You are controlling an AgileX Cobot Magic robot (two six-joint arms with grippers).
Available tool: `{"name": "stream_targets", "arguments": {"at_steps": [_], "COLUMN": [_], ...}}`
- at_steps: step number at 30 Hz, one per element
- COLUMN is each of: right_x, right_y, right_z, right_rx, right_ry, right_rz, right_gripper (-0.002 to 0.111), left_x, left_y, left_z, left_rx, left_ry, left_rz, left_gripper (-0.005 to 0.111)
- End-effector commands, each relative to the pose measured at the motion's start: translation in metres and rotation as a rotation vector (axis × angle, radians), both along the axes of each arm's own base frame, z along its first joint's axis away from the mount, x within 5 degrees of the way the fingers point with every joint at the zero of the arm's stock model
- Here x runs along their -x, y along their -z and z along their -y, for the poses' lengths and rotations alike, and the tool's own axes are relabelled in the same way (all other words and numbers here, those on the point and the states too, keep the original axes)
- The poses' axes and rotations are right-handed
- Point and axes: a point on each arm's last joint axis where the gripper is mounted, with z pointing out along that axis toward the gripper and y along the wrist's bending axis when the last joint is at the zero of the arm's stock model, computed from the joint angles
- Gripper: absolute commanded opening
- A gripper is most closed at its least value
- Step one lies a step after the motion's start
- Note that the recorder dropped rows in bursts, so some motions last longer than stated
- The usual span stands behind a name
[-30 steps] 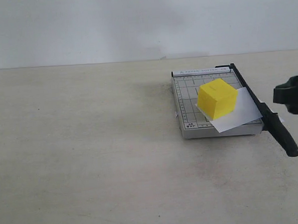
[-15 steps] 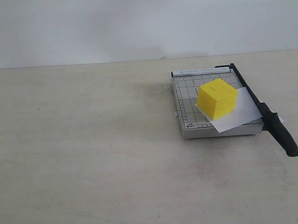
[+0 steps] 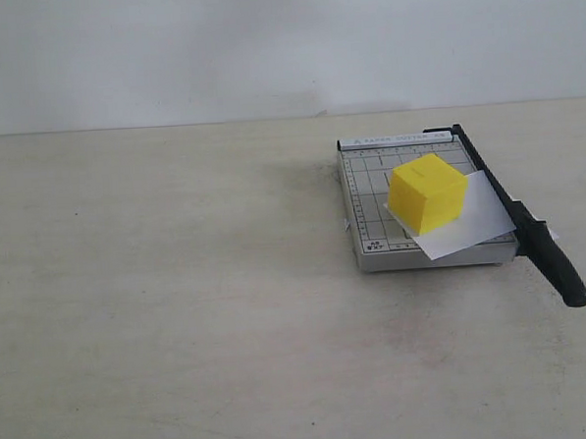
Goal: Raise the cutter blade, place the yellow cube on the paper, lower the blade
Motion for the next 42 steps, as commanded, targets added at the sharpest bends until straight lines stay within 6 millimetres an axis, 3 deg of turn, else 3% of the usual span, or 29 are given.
{"name": "stream_targets", "arguments": {"at_steps": [1,12,23,42], "right_x": [0.001,0.001,0.015,0.015], "right_y": [0.0,0.005,0.057,0.057], "right_z": [0.0,0.0,0.003,0.002], "right_rx": [-0.006,-0.003,0.048,0.044], "right_ry": [-0.002,-0.002,0.004,0.003], "right_rz": [0.003,0.01,0.04,0.044], "right_gripper": [0.0,0.0,0.0,0.0], "left_x": [0.0,0.0,0.0,0.0], "left_y": [0.001,0.001,0.001,0.001], "left_z": [0.0,0.0,0.0,0.0], "left_rx": [0.004,0.004,0.004,0.0], "left_ry": [0.001,0.001,0.001,0.001], "left_rz": [-0.003,-0.003,-0.003,-0.002], "left_gripper": [0.004,0.004,0.004,0.004]}}
